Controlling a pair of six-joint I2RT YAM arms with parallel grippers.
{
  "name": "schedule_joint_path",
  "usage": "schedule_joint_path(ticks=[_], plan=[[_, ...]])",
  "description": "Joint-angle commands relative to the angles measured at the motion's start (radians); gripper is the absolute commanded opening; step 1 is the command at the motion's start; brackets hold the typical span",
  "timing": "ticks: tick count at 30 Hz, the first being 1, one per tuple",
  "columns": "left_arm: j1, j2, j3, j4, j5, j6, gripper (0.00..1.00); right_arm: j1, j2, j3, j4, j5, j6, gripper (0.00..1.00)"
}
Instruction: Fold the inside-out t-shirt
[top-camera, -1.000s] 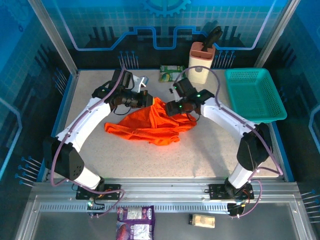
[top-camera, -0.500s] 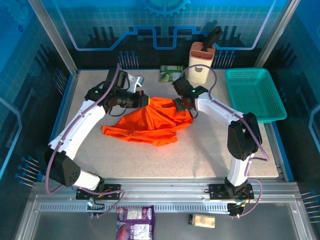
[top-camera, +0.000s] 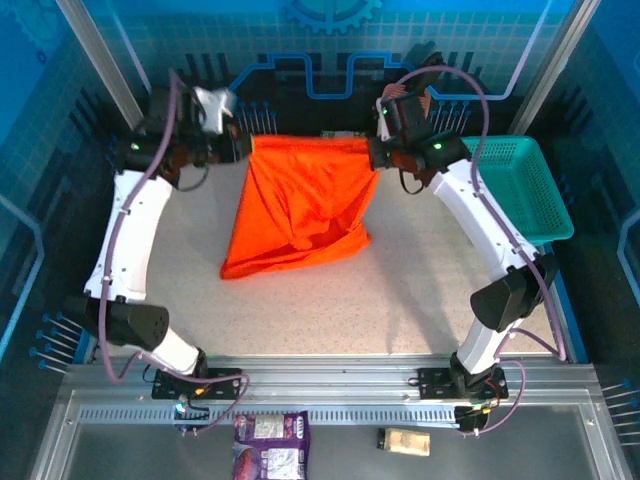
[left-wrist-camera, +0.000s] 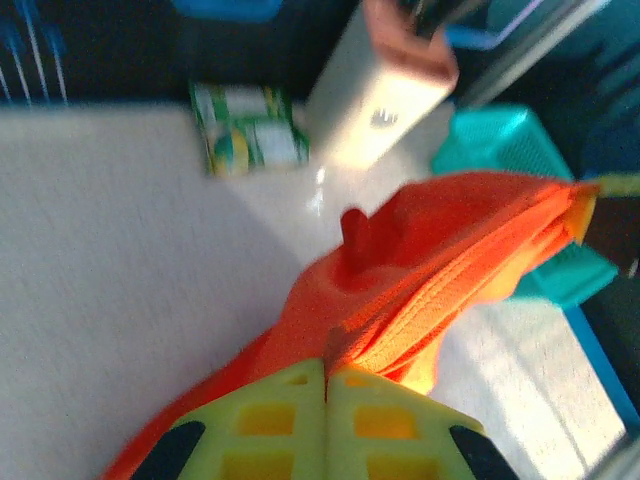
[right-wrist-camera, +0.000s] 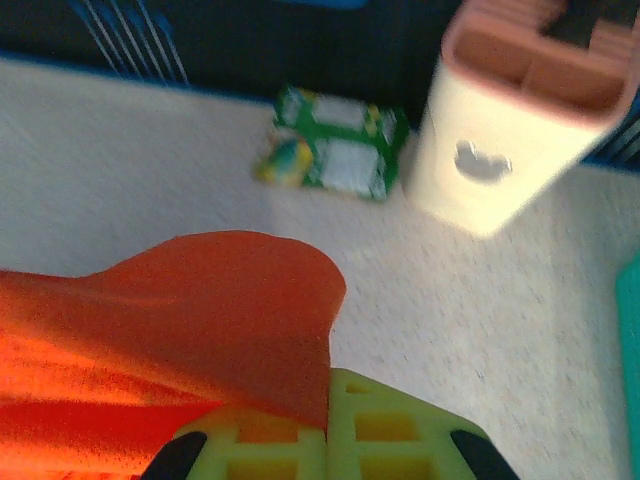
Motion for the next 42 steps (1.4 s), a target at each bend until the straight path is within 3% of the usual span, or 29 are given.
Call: schedule_joint_path(ticks=[1, 4, 7, 13, 17, 21, 26, 29, 32, 37, 42], plan=[[0.064, 0.050, 0.283, -0.109, -0.011, 0.046, 0.00, -0.036, -0.054, 0.075, -0.067, -0.062, 0.003, 0.00], [0.073, 0.070, 0.429, -0.093, 0.010, 0.037, 0.00, -0.042, -0.128, 0.021, -0.001, -0.159, 0.045, 0.00], [0.073, 0.024, 0.385, -0.013, 0.058, -0.011, 0.00, -0.056, -0.221, -0.097, 0.060, -0.223, 0.088, 0.00], [0.061, -0.089, -0.025, 0.204, 0.314, -0.154, 0.00, -0.146, -0.377, -0.339, 0.088, -0.258, 0.155, 0.00], [-0.041, -0.060, -0.301, 0.288, 0.347, -0.177, 0.00, -0.235, -0.389, -0.521, 0.096, -0.336, 0.187, 0.00], [-0.173, 0.091, -0.425, 0.319, 0.297, -0.155, 0.00, -0.279, -0.303, -0.623, 0.038, -0.295, 0.191, 0.01], [-0.258, 0.291, -0.390, 0.364, 0.254, -0.166, 0.00, -0.289, -0.234, -0.662, 0.008, -0.233, 0.194, 0.15], [-0.270, 0.376, -0.321, 0.360, 0.237, -0.168, 0.00, -0.279, -0.255, -0.670, 0.002, -0.208, 0.201, 0.34], [-0.272, 0.443, -0.248, 0.334, 0.216, -0.160, 0.00, -0.255, -0.295, -0.681, -0.001, -0.190, 0.214, 0.42], [-0.271, 0.535, -0.148, 0.296, 0.173, -0.154, 0.00, -0.154, -0.335, -0.723, -0.022, -0.186, 0.248, 0.46], [-0.272, 0.594, -0.102, 0.284, 0.172, -0.160, 0.00, 0.015, -0.348, -0.842, 0.059, -0.299, 0.368, 0.47]])
